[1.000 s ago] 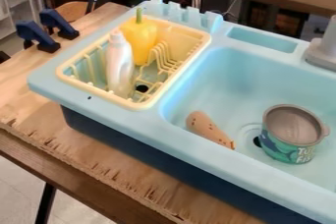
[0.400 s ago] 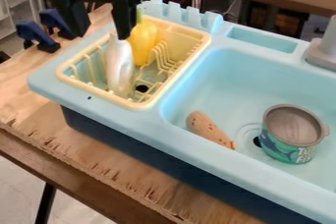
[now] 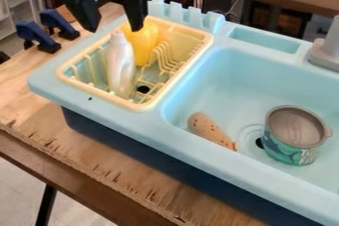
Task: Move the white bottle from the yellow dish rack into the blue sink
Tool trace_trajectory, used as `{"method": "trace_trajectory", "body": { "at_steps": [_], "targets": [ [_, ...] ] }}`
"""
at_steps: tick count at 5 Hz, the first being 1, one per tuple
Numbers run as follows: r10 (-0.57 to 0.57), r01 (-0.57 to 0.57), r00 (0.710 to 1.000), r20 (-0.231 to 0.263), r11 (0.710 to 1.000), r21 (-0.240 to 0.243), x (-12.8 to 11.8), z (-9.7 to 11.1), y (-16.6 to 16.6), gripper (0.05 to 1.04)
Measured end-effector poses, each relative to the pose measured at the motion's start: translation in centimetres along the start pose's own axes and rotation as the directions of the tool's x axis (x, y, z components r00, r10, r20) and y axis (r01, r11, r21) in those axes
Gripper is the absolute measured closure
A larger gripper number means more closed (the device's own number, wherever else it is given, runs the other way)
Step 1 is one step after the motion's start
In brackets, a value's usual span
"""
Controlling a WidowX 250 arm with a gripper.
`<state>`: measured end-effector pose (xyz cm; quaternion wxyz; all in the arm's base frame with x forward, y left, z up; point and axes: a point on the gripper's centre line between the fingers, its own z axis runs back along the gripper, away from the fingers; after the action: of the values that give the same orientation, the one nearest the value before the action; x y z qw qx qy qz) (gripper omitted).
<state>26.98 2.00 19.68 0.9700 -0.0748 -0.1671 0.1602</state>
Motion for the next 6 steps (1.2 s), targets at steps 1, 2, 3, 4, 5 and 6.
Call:
{"method": "trace_trajectory", "body": {
  "at_steps": [1,2,3,4,5,6],
  "targets": [
    [0.018,-0.012,0.998,-0.058,0.995,0.103,0.5,-0.9,-0.5,0.082],
    [0.079,-0.047,0.989,-0.126,0.970,0.238,0.9,-1.7,-0.8,0.083],
    [0.149,-0.076,0.971,-0.187,0.934,0.350,1.0,-2.8,-0.6,0.082],
    [0.206,-0.104,0.949,-0.239,0.919,0.381,0.5,-3.4,0.4,0.082],
    [0.220,-0.107,0.942,-0.254,0.913,0.394,0.3,-3.5,0.7,0.082],
    [0.220,-0.109,0.939,-0.263,0.918,0.380,0.0,-4.3,1.2,0.106]
  ]
}}
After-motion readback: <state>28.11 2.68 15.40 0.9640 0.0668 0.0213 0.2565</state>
